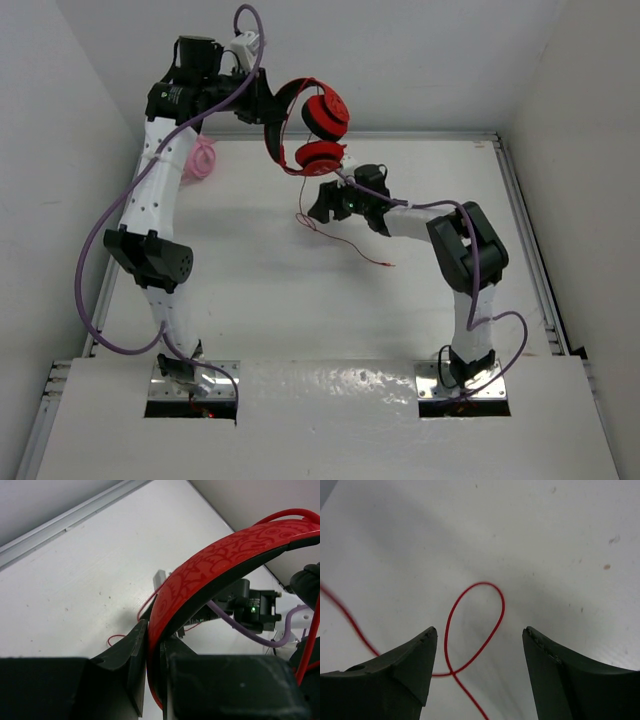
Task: Wrap the headphones
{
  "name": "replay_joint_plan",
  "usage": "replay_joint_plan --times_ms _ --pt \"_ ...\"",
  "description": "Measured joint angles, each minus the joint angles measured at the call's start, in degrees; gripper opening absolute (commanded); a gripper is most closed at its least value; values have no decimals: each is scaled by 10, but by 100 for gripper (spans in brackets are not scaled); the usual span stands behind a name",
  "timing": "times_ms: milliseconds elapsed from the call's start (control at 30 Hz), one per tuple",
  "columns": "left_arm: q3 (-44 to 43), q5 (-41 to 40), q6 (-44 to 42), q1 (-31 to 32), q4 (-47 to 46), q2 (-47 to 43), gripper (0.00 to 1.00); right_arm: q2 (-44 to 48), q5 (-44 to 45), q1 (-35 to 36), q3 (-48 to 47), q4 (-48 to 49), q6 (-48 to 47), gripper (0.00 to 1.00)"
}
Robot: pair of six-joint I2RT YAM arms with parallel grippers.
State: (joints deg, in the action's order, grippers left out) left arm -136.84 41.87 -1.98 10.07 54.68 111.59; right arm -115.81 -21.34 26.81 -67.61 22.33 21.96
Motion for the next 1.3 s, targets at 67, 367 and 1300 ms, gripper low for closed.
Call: replay_joint_plan --times_ms 67,367,1300 --pt "0 -1 12 -2 -11 0 0 13 1 -1 33 5 2 67" --pt "-27 -14 43 -8 -39 0 0 216 21 -11 202 29 -61 70" --pt "-10 -211 159 -15 -134 17 0 121 180 153 138 -159 -107 0"
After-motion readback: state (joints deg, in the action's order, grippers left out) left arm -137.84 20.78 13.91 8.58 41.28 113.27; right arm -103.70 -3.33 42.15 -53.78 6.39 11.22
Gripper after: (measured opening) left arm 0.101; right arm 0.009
